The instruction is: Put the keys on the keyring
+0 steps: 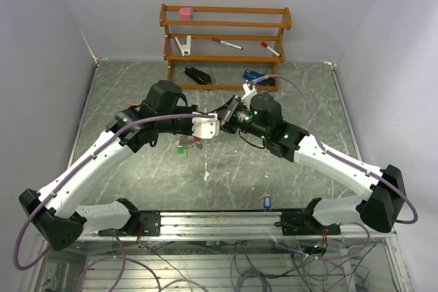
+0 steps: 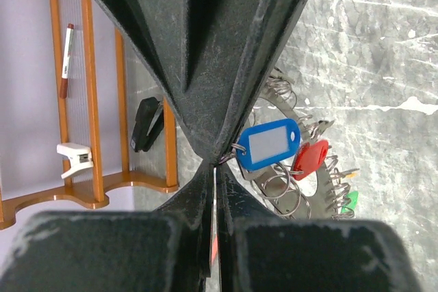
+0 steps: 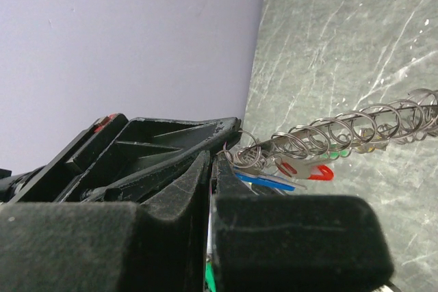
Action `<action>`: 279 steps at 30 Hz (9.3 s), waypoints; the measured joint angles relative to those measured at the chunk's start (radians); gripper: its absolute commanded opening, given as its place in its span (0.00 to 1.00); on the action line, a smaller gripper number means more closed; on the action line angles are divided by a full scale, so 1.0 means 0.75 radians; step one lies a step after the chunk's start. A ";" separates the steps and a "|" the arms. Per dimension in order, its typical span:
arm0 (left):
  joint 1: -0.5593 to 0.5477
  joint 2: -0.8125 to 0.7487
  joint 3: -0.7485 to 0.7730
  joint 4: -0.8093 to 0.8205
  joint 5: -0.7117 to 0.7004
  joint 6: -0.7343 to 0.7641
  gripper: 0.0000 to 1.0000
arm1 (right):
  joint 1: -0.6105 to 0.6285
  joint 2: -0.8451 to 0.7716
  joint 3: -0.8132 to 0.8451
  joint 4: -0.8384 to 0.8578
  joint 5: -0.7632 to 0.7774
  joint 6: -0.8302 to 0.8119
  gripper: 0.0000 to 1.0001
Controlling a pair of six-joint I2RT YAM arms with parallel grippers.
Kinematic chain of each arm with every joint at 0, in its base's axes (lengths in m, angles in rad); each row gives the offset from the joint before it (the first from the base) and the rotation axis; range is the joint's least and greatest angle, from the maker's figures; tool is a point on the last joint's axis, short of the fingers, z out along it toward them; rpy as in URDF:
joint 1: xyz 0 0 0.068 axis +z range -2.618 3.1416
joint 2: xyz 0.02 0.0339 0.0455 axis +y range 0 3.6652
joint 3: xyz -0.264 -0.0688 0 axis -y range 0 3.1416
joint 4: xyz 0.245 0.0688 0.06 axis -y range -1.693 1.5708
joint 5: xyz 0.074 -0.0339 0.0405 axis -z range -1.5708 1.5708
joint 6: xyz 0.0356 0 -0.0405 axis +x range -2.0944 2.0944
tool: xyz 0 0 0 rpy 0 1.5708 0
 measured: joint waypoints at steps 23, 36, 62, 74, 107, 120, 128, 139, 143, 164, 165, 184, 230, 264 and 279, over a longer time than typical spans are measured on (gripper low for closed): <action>-0.013 -0.036 0.060 0.040 0.022 -0.111 0.32 | -0.056 0.003 0.000 0.091 0.028 0.016 0.00; -0.015 -0.124 -0.047 0.143 -0.022 -0.106 0.29 | -0.182 0.049 -0.014 0.121 -0.286 -0.019 0.00; 0.187 -0.180 -0.271 0.421 0.407 -0.429 0.35 | -0.233 0.030 0.006 0.090 -0.490 -0.075 0.00; 0.197 -0.177 -0.304 0.487 0.453 -0.475 0.33 | -0.233 0.028 0.040 0.082 -0.534 -0.087 0.00; 0.223 -0.162 -0.313 0.485 0.534 -0.493 0.17 | -0.235 0.006 0.040 0.053 -0.538 -0.107 0.00; 0.231 -0.162 -0.290 0.439 0.575 -0.474 0.18 | -0.235 0.001 0.032 0.051 -0.560 -0.108 0.00; 0.231 -0.161 -0.290 0.451 0.588 -0.485 0.17 | -0.235 0.001 0.015 0.054 -0.565 -0.108 0.00; 0.231 -0.157 -0.290 0.447 0.605 -0.472 0.07 | -0.235 0.001 0.010 0.051 -0.571 -0.110 0.00; 0.231 -0.155 -0.268 0.396 0.594 -0.400 0.07 | -0.235 0.001 0.010 0.031 -0.570 -0.118 0.00; 0.120 -0.018 0.001 -0.031 0.258 0.006 0.07 | -0.159 0.117 0.068 0.027 -0.447 -0.021 0.00; 0.110 -0.017 0.006 -0.039 0.239 0.020 0.07 | -0.157 0.122 0.072 0.027 -0.441 -0.015 0.00; 0.038 -0.049 0.003 0.022 0.010 -0.002 0.35 | -0.149 0.149 0.120 0.042 -0.401 0.022 0.00; 0.407 -0.152 -0.249 0.371 0.774 -0.577 0.36 | -0.201 0.098 0.128 0.005 -0.666 -0.124 0.00; 0.486 -0.096 -0.151 0.111 1.023 -0.458 0.27 | -0.220 0.086 0.147 -0.015 -0.740 -0.149 0.00; 0.486 -0.100 -0.150 0.152 1.016 -0.460 0.31 | -0.232 0.077 0.148 -0.038 -0.770 -0.163 0.00</action>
